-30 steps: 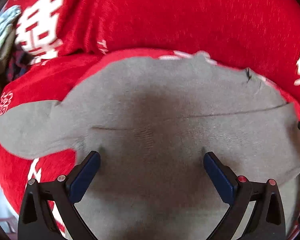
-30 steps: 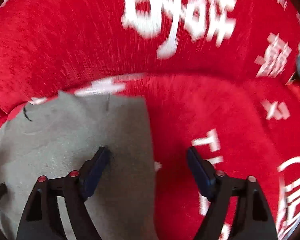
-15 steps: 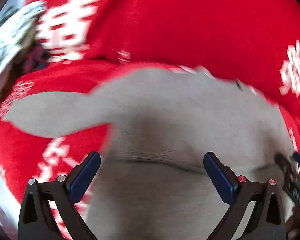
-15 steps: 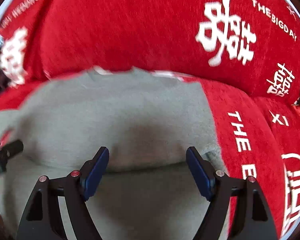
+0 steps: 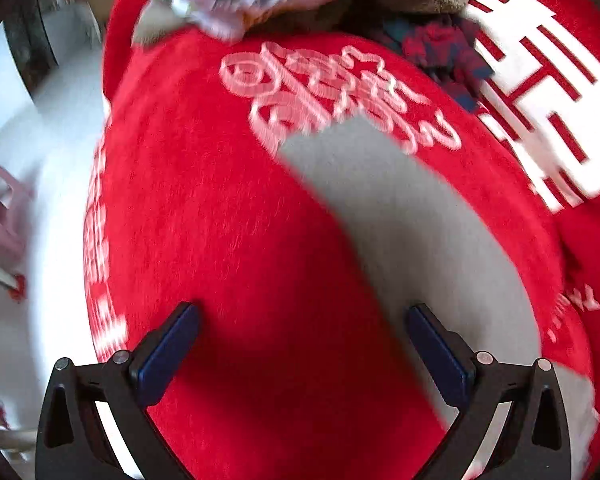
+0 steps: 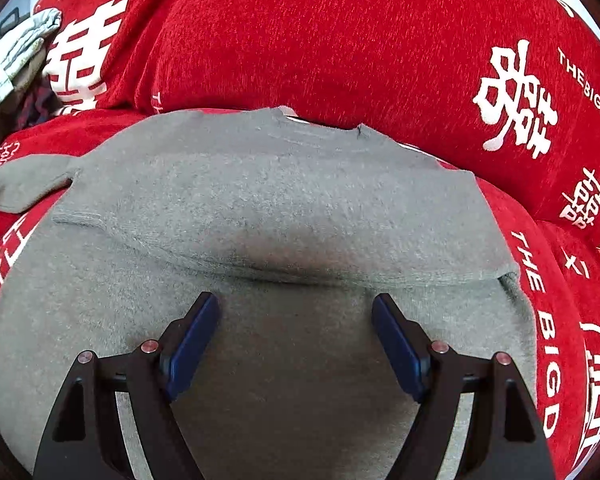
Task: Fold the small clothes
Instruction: 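Grasp the other sleeve cuff with the left tool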
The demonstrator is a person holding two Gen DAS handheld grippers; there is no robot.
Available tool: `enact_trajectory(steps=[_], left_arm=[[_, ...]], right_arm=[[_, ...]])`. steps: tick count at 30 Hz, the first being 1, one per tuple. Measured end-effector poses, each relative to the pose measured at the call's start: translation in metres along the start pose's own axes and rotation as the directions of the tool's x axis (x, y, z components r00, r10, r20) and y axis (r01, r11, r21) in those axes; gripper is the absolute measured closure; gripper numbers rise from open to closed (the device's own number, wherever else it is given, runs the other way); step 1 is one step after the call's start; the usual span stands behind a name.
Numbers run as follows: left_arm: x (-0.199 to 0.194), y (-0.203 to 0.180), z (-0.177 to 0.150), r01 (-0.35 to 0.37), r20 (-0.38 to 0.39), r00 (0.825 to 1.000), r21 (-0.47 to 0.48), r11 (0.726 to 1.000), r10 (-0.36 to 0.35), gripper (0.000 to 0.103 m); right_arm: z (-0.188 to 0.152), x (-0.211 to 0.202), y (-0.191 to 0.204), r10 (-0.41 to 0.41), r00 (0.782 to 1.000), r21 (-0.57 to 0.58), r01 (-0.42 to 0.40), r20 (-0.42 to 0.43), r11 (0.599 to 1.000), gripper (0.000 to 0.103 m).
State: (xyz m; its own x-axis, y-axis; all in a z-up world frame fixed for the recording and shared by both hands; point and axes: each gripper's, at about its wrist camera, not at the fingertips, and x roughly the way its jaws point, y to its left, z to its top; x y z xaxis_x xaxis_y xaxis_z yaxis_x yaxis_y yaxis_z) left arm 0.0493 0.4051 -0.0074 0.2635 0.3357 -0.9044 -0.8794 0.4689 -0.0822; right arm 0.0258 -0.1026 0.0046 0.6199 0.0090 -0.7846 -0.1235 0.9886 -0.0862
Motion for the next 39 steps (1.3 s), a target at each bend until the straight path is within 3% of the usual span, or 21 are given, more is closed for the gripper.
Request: enact_trajectory(steps=[4, 9, 10, 11, 12, 13, 17, 22, 25, 28, 33, 38, 39], left_arm=[[0.017, -0.033, 0.024, -0.083, -0.056, 0.995, -0.023, 0.996, 0.081, 0.0], [0.025, -0.059, 0.04, -0.051, -0.07, 0.996, 0.018, 0.999, 0.053, 0.005], [0.021, -0.058, 0.04, -0.044, -0.042, 0.998, 0.014, 0.999, 0.045, 0.022], [0.017, -0.058, 0.041, -0.038, -0.011, 0.999, 0.014, 0.999, 0.038, 0.058], [0.011, -0.057, 0.041, 0.0, 0.015, 1.0, 0.026, 1.0, 0.0, 0.079], [0.011, -0.055, 0.041, 0.048, -0.003, 0.999, 0.027, 0.998, -0.048, 0.092], [0.008, -0.031, 0.043, 0.159, -0.019, 0.987, -0.018, 0.987, -0.159, 0.092], [-0.017, -0.016, 0.04, 0.108, 0.108, 0.987, 0.07, 0.992, -0.115, 0.093], [-0.031, -0.014, 0.034, 0.093, 0.163, 0.98, 0.119, 0.989, -0.111, 0.093], [-0.049, -0.016, 0.033, 0.089, 0.21, 0.97, 0.16, 0.983, -0.123, 0.093], [-0.068, -0.014, 0.033, 0.105, 0.237, 0.96, 0.191, 0.976, -0.149, 0.093], [-0.081, -0.013, 0.03, 0.103, 0.257, 0.954, 0.216, 0.971, -0.158, 0.093], [-0.083, -0.013, 0.029, 0.109, 0.255, 0.953, 0.221, 0.969, -0.165, 0.093]], right_arm=[[-0.001, 0.0, -0.001, 0.004, 1.0, 0.016, -0.004, 0.001, 1.0, 0.02], [0.0, 0.0, 0.0, 0.007, 1.0, 0.021, -0.007, 0.001, 1.0, 0.02], [0.0, 0.0, 0.0, 0.005, 1.0, 0.019, -0.005, 0.002, 1.0, 0.02], [0.0, 0.0, 0.0, 0.004, 1.0, 0.019, -0.004, 0.001, 1.0, 0.02], [0.0, 0.0, 0.0, 0.005, 1.0, 0.02, -0.005, 0.0, 1.0, 0.02], [0.0, 0.0, 0.0, 0.005, 1.0, 0.021, -0.005, -0.001, 1.0, 0.02], [0.001, -0.001, 0.0, 0.003, 1.0, 0.018, -0.003, -0.007, 1.0, 0.02], [0.013, -0.002, 0.007, -0.006, 1.0, -0.009, 0.006, -0.022, 1.0, 0.02], [0.038, 0.002, 0.022, 0.01, 1.0, -0.031, -0.01, -0.005, 0.999, 0.019], [0.074, 0.013, 0.05, 0.056, 0.998, -0.06, -0.056, -0.007, 0.997, 0.019], [0.129, 0.063, 0.12, 0.096, 0.99, -0.128, -0.108, -0.099, 0.986, 0.02], [0.141, 0.1, 0.188, 0.071, 0.984, -0.201, -0.105, -0.166, 0.974, 0.02], [0.139, 0.1, 0.2, 0.06, 0.987, -0.234, -0.094, -0.148, 0.968, 0.02]])
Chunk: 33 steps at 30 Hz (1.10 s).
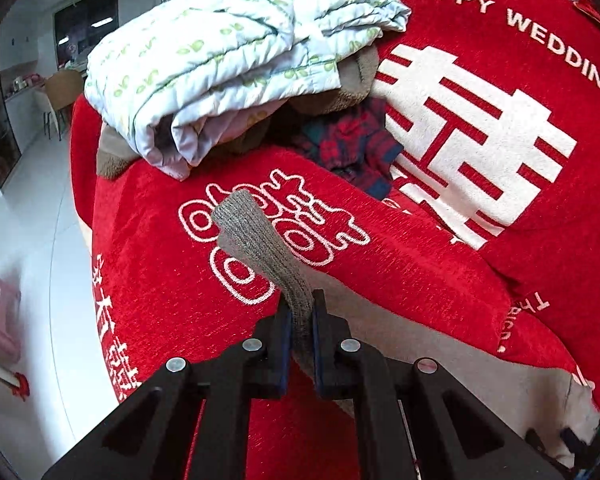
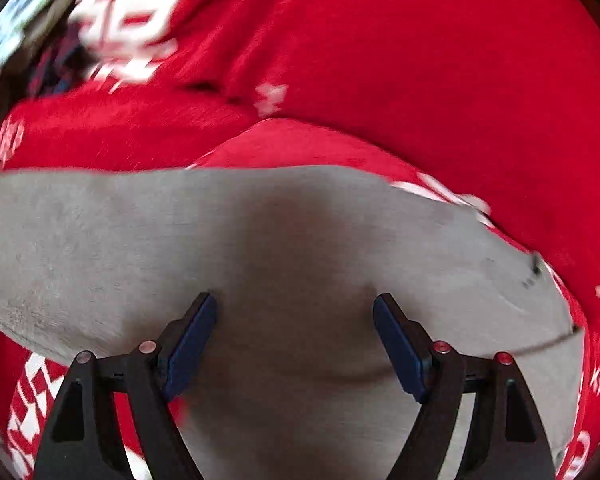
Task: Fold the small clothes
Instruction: 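Grasp the other sleeve cuff with the left tool, then lift the sleeve with the left tool and fold it across the sweater body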
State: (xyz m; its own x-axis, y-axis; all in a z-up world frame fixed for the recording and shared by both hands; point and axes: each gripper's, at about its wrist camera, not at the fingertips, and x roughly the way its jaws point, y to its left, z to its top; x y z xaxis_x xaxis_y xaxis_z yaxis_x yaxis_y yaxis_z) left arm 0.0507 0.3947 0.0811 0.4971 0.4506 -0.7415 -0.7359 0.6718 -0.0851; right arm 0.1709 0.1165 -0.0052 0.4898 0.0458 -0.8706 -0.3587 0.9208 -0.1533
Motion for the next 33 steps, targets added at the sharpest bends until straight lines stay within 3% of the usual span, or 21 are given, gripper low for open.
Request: enact_trajectory(steps=[2, 5, 8, 15, 19, 25, 33], left_arm=[[-0.003, -0.002, -0.001, 0.003, -0.004, 1.0, 0.01, 1.0, -0.003, 0.093], [-0.008, -0.011, -0.006, 0.013, -0.009, 1.0, 0.03, 0.999, -0.013, 0.093], [-0.014, -0.026, -0.013, 0.026, -0.019, 0.999, 0.063, 0.998, -0.025, 0.093], [-0.03, -0.075, -0.029, 0.058, -0.05, 0.997, 0.142, 0.988, -0.052, 0.093], [-0.041, -0.106, -0.043, 0.065, -0.059, 0.997, 0.195, 0.979, -0.054, 0.093], [-0.064, -0.159, -0.075, 0.095, -0.08, 0.994, 0.284, 0.954, -0.075, 0.093], [-0.092, -0.195, -0.102, 0.139, -0.09, 0.989, 0.351, 0.926, -0.115, 0.093]], right_arm=[[0.004, -0.008, 0.014, -0.003, 1.0, -0.061, 0.005, 0.025, 0.998, 0.02], [-0.001, -0.029, 0.003, 0.059, 0.996, -0.028, -0.057, 0.069, 0.998, 0.021], [-0.017, -0.05, -0.027, -0.003, 0.994, 0.01, 0.001, 0.108, 1.0, 0.021], [-0.091, -0.081, -0.115, -0.067, 0.993, 0.122, 0.054, 0.101, 0.991, 0.021], [-0.134, -0.094, -0.147, -0.061, 0.994, 0.204, 0.041, 0.094, 0.978, 0.021], [-0.191, -0.108, -0.176, -0.066, 0.994, 0.277, 0.039, 0.087, 0.96, 0.021], [-0.228, -0.106, -0.199, -0.053, 0.994, 0.329, 0.02, 0.093, 0.944, 0.021]])
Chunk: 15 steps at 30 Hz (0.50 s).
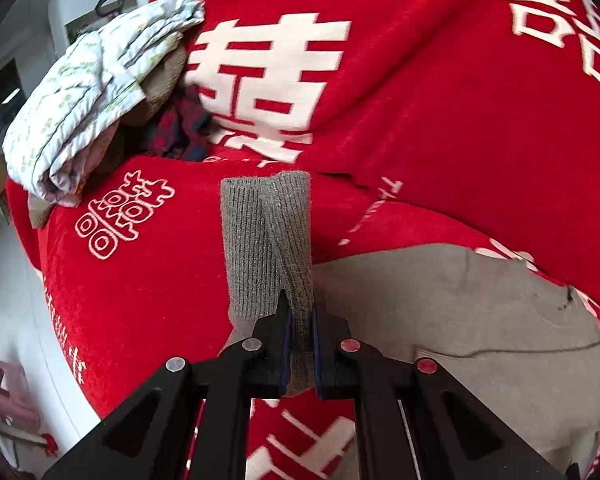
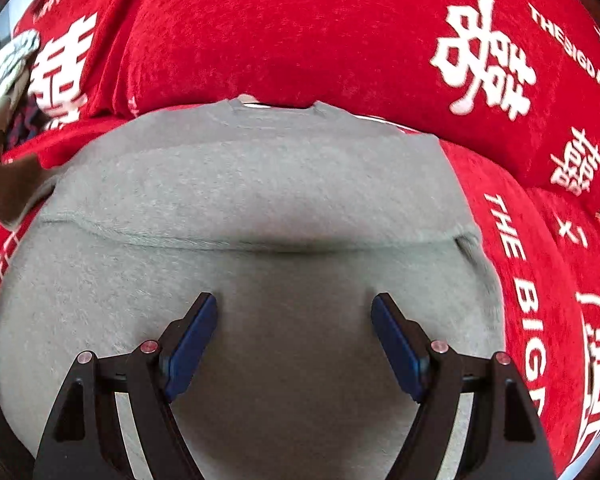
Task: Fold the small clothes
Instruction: 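Lift the sleeve with the left tool and fold it across the sweater body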
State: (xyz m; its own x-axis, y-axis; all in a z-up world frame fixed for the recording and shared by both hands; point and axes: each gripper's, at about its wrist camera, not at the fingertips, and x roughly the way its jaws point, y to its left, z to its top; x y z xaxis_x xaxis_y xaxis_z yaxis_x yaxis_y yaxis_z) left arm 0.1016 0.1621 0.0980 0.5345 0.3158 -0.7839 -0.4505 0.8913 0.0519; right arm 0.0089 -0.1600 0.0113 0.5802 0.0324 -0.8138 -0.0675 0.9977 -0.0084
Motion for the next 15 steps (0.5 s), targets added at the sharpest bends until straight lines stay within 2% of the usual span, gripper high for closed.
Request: enact_trajectory(steps=[15], left_arm=[[-0.034, -0.087, -0.033, 0.067, 0.023, 0.997, 0.153, 0.986, -0.071, 0.093]], right_arm=[[-0.019, -0.009, -0.044, 0.015, 0.998, 0.067, -0.018, 0.056, 0.998, 0.021]])
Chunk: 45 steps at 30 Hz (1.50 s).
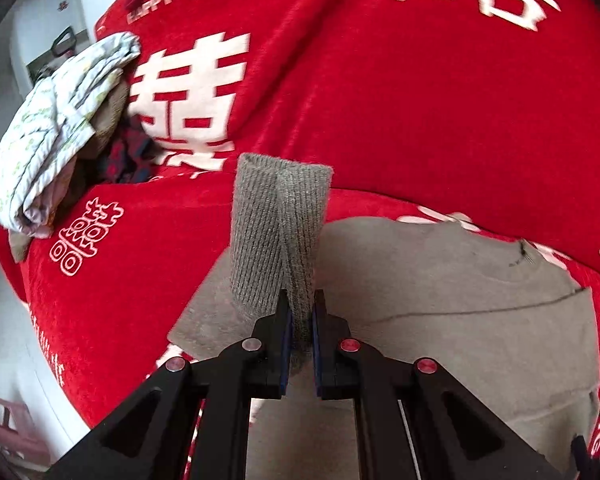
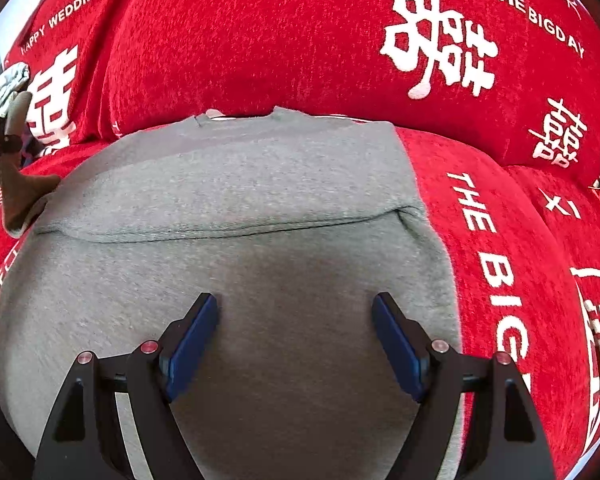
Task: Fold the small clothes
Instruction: 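Lift the sleeve with the left tool and fold it across the sweater body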
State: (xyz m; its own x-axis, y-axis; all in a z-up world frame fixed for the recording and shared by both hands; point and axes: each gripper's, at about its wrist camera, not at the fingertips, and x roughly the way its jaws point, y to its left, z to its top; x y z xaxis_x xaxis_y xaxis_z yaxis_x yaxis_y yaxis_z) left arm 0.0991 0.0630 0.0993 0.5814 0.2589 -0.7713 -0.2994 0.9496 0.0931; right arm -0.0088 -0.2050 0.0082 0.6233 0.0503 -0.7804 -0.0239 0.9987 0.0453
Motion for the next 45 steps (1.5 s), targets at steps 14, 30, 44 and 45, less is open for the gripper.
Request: enact_trajectory(steps=[14, 30, 44, 45], left_arm=[[-0.026, -0.077, 0.004, 0.005, 0.025, 1.0, 0.083, 0.997, -0.007, 0.093], [-0.068, -0.219, -0.023, 0.093, 0.062, 0.991, 0.28, 0.956, -0.115, 0.093], [-0.029, -0.264, -0.058, 0.129, -0.04, 0.992, 0.346, 0.929, -0.123, 0.093], [-0.027, -0.264, -0.061, 0.141, -0.047, 0.99, 0.349, 0.926, -0.133, 0.093]], right_arm=[[-0.011, -0.016, -0.042, 0.017, 0.999, 0.086, -0.02, 0.035, 0.996, 0.021], [-0.016, -0.037, -0.102, -0.026, 0.997, 0.154, 0.015, 0.07, 0.988, 0.021], [-0.028, -0.03, -0.138, -0.032, 0.998, 0.225, 0.018, 0.059, 0.974, 0.021], [-0.029, -0.029, -0.139, -0.032, 0.998, 0.228, 0.018, 0.058, 0.974, 0.021]])
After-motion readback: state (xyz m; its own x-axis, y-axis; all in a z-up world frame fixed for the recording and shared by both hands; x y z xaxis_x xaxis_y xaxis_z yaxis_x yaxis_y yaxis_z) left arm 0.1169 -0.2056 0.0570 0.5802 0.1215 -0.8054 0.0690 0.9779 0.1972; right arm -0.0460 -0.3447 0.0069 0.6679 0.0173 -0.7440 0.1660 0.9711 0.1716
